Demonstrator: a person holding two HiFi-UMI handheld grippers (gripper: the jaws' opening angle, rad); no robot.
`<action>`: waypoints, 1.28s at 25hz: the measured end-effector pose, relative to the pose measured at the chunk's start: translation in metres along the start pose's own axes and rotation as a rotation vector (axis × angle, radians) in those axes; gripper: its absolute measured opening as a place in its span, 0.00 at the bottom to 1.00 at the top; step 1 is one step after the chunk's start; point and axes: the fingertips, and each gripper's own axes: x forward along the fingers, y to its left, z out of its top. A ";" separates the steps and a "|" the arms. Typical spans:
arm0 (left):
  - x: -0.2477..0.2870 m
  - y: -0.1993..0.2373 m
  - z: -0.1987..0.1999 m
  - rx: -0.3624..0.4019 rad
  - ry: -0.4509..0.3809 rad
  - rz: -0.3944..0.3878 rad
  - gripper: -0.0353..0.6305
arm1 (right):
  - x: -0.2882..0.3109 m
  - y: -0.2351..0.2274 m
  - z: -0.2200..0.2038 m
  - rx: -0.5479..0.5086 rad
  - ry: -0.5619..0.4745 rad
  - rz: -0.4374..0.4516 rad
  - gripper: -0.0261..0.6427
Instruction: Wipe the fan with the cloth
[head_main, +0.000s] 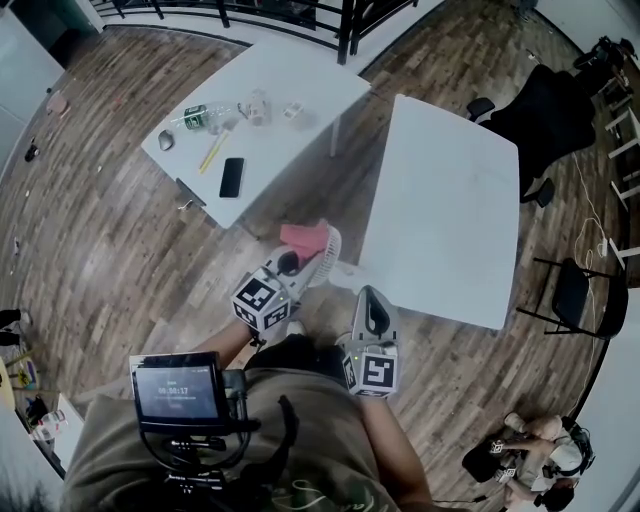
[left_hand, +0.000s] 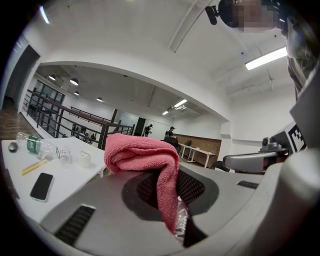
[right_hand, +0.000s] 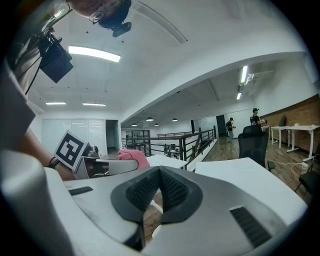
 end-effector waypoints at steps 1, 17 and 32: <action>0.002 0.002 0.000 -0.002 0.001 -0.001 0.16 | 0.000 -0.002 0.000 0.001 0.000 -0.004 0.05; 0.029 0.039 -0.012 -0.050 0.032 0.015 0.16 | 0.009 -0.022 -0.002 -0.004 0.017 -0.043 0.05; 0.039 0.071 -0.042 -0.120 0.059 0.055 0.16 | -0.010 -0.043 -0.010 0.001 0.037 -0.144 0.05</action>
